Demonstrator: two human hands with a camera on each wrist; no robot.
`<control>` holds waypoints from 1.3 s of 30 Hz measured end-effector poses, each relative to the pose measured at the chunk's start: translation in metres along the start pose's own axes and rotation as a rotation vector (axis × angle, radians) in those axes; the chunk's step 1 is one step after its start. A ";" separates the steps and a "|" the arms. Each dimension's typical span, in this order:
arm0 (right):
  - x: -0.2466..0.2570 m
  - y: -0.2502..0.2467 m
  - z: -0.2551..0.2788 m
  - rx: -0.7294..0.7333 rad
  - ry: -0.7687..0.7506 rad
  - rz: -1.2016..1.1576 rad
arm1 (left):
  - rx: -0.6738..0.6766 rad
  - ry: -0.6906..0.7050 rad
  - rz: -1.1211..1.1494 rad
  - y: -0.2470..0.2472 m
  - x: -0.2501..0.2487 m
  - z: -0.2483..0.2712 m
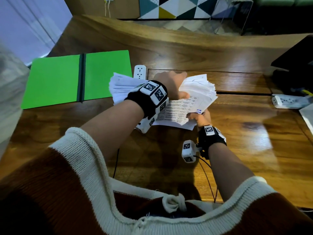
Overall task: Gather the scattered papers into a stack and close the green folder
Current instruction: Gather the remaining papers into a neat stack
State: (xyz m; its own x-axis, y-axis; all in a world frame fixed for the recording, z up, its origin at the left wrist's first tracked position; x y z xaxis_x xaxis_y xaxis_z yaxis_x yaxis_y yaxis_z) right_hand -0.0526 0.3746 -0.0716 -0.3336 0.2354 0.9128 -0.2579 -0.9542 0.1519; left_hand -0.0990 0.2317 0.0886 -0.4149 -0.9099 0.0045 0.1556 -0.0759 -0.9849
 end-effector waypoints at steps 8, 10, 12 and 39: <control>0.017 0.003 -0.006 0.078 -0.035 0.123 | -0.020 0.035 -0.009 0.001 0.000 0.004; 0.030 0.003 -0.008 0.124 -0.051 0.138 | 0.008 0.048 0.029 0.001 0.001 0.007; 0.037 0.005 -0.008 0.167 -0.055 0.122 | 0.053 0.029 0.094 0.000 0.015 0.012; 0.053 0.017 0.002 0.204 -0.136 -0.012 | -0.256 -0.590 1.478 0.163 0.152 0.097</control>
State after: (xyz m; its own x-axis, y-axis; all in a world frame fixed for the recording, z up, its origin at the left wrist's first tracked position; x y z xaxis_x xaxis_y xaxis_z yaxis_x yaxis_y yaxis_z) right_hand -0.0732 0.3705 -0.0195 -0.2028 0.2327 0.9512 -0.0679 -0.9724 0.2234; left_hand -0.0503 0.0413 -0.0544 0.3502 -0.1481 -0.9249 -0.0855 0.9783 -0.1890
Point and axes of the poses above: each hand's wrist, its own z-axis away from the middle knuckle, its own y-axis out of the palm, x = y × z, the point moved 8 cm from there along -z, towards the middle knuckle, and after that the axes turned 6 degrees about -z, right-handed, at the moved point
